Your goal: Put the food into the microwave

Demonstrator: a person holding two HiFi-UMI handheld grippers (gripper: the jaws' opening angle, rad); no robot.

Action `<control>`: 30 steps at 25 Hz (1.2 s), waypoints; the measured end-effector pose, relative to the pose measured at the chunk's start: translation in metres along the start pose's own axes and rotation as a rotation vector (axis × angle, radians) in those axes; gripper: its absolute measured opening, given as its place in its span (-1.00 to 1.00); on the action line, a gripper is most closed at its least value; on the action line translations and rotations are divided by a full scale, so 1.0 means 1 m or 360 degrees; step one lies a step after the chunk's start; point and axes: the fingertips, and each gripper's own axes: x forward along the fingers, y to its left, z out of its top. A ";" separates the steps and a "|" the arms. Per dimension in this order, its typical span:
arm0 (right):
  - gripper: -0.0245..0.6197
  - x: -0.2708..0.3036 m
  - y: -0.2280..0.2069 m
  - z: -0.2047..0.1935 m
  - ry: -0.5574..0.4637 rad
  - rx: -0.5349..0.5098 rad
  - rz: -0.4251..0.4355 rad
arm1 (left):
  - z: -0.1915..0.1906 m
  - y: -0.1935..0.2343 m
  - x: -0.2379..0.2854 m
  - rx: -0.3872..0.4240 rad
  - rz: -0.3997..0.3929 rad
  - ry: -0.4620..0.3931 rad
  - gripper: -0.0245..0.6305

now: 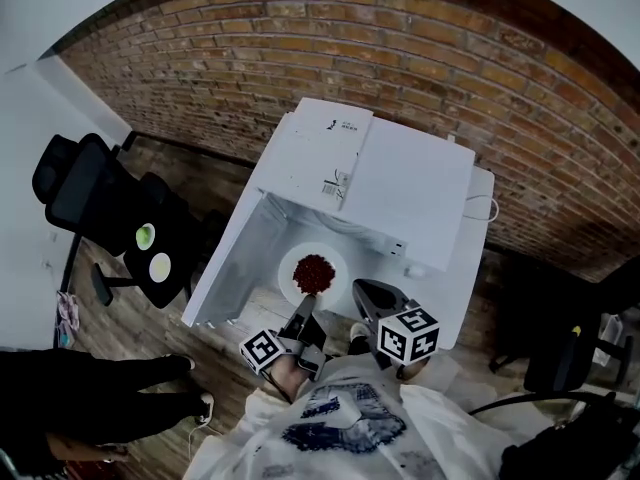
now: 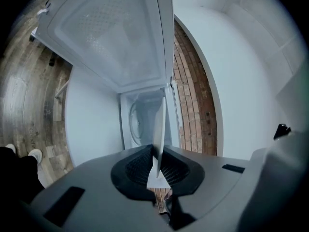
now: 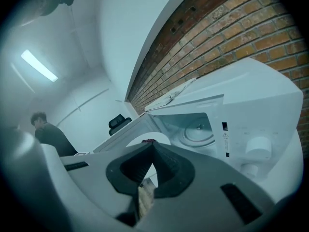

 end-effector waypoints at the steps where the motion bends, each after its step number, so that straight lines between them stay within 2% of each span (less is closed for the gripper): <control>1: -0.88 0.001 -0.002 0.001 -0.0006 0.0008 -0.0009 | 0.001 0.000 0.002 0.0002 0.0002 0.0009 -0.81; 11: -0.88 0.006 -0.015 0.002 -0.0052 0.0083 -0.0139 | 0.006 0.007 0.019 -0.0012 0.0034 0.0162 -0.81; 30: -0.88 0.029 -0.002 0.006 -0.0222 0.0193 -0.0504 | 0.038 0.016 0.053 -0.0050 -0.0010 0.0611 -0.81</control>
